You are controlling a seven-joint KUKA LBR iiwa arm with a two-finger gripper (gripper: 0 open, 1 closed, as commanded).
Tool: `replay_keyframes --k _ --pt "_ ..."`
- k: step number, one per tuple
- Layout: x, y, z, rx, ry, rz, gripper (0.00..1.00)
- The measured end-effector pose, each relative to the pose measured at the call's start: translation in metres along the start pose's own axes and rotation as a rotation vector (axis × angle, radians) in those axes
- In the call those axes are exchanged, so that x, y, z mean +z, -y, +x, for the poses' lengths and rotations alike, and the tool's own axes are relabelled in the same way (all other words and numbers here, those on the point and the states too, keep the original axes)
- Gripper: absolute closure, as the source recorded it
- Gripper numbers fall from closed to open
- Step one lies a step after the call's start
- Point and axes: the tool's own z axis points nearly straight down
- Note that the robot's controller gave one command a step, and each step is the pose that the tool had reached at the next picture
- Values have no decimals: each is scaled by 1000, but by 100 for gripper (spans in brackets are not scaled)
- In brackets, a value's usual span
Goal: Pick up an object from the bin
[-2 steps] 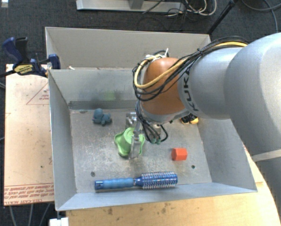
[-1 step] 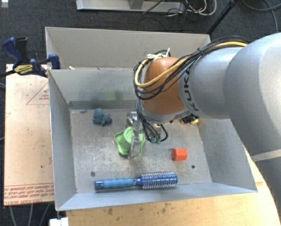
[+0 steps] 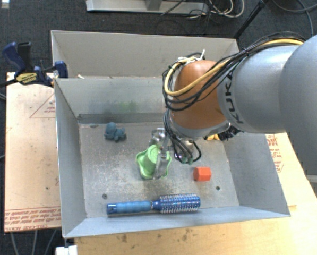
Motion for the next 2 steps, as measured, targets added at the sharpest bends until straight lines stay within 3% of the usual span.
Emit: replay_keyframes --k 1,2 --pt "-41 1 24 -17 -1 0 100" --pt "-127 -4 5 -25 6 -1 100"
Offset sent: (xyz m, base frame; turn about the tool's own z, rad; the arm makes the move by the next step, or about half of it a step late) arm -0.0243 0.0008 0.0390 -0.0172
